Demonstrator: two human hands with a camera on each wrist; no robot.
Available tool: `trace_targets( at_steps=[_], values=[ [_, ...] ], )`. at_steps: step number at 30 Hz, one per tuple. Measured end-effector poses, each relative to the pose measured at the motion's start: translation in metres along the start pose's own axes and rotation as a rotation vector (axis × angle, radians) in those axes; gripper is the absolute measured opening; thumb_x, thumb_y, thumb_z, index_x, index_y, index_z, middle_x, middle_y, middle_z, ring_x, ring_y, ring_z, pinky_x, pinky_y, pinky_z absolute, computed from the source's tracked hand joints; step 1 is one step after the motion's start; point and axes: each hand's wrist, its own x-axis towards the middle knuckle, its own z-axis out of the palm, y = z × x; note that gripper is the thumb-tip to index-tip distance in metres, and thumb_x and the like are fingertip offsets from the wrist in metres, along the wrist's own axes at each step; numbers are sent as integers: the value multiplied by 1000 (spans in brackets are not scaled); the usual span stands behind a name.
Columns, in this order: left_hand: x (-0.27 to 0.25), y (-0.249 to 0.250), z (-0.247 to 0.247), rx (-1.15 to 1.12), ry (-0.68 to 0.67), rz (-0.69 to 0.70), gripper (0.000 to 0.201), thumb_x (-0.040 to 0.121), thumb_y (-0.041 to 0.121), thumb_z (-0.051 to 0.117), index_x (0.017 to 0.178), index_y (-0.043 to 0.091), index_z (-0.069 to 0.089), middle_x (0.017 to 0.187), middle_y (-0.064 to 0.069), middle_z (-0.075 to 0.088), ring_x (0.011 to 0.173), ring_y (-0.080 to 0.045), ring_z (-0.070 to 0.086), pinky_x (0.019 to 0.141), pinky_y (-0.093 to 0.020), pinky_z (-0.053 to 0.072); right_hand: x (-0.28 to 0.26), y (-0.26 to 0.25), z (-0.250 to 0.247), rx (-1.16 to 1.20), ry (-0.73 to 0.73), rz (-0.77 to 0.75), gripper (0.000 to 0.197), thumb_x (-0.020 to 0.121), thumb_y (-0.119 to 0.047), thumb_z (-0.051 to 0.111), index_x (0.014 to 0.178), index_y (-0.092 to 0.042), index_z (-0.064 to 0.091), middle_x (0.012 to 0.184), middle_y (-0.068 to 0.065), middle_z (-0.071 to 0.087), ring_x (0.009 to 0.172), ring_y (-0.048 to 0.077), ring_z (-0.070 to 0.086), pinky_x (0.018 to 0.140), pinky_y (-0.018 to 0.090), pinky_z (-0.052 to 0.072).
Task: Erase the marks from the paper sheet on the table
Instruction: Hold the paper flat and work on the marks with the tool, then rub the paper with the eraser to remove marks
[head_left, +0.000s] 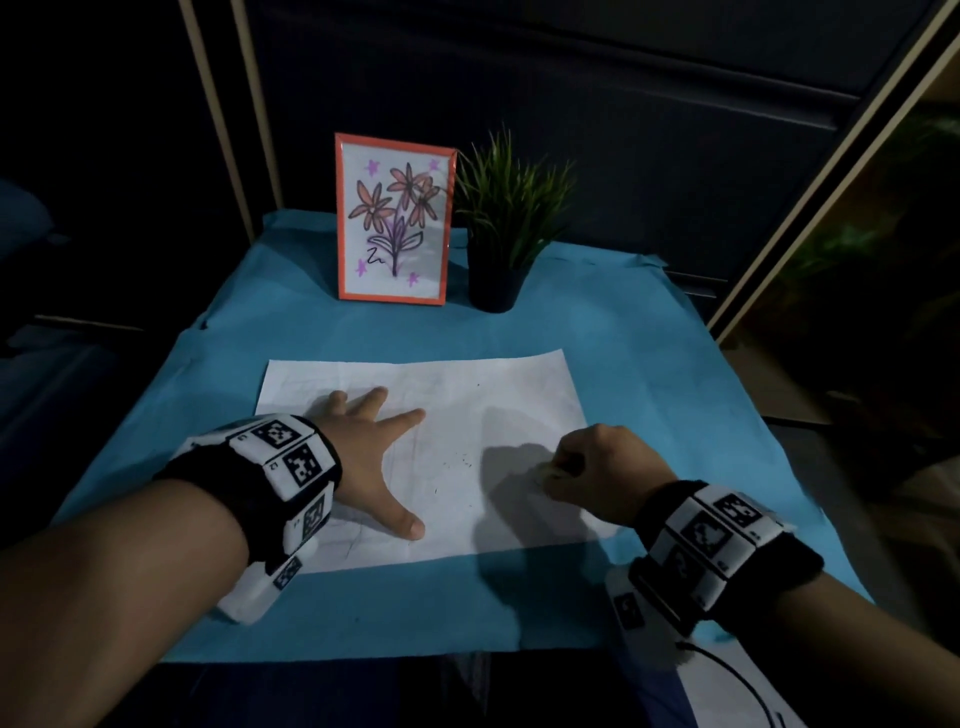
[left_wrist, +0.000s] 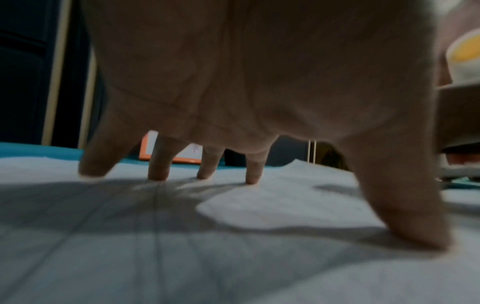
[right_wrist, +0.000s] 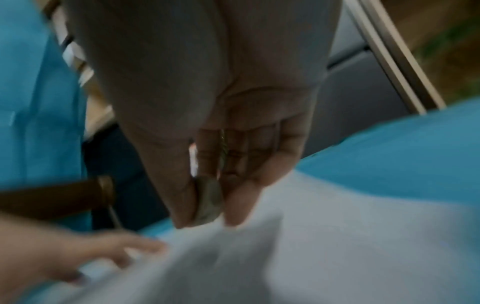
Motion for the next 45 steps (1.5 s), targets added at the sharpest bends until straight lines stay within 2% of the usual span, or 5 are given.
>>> trace_targets(
  at_steps=[7, 11, 25, 34, 45],
  values=[
    [-8, 8, -21, -107, 344, 164, 79, 79, 66, 60, 146, 41, 26, 156, 5, 21, 140, -21, 26, 115, -42, 22, 17, -63, -25, 393, 51, -257, 21, 85, -34, 68, 79, -14, 68, 67, -2, 68, 50, 2, 56, 56, 15, 46],
    [-8, 9, -32, -526, 487, 336, 25, 79, 32, 77, 95, 36, 58, 98, 17, 61, 92, -6, 59, 73, -15, 41, 40, -83, -24, 429, 45, -281, 13, 79, -19, 75, 85, -17, 63, 73, 0, 66, 50, 6, 58, 63, 27, 51],
    [40, -20, -44, -509, 550, 178, 16, 90, 22, 66, 104, 17, 71, 92, 5, 61, 93, -17, 59, 81, -27, 44, 79, -64, -8, -192, -206, -148, 72, 77, -47, 71, 140, -26, 41, 141, 3, 38, 131, 24, 36, 107, 33, 35],
    [70, -4, -52, -341, 590, 188, 16, 84, 26, 71, 95, 16, 65, 88, 4, 59, 87, -18, 57, 73, -25, 43, 94, -51, 11, -144, -189, -23, 113, 43, -79, 66, 140, -36, 30, 139, -7, 34, 127, 26, 38, 103, 43, 40],
    [65, -7, -52, -110, 439, 284, 17, 92, 33, 60, 104, 22, 66, 95, 8, 57, 92, -15, 54, 76, -27, 39, 88, -53, 4, -143, -216, -76, 91, 65, -62, 73, 141, -31, 31, 142, -7, 31, 133, 21, 28, 106, 43, 37]
  ],
)
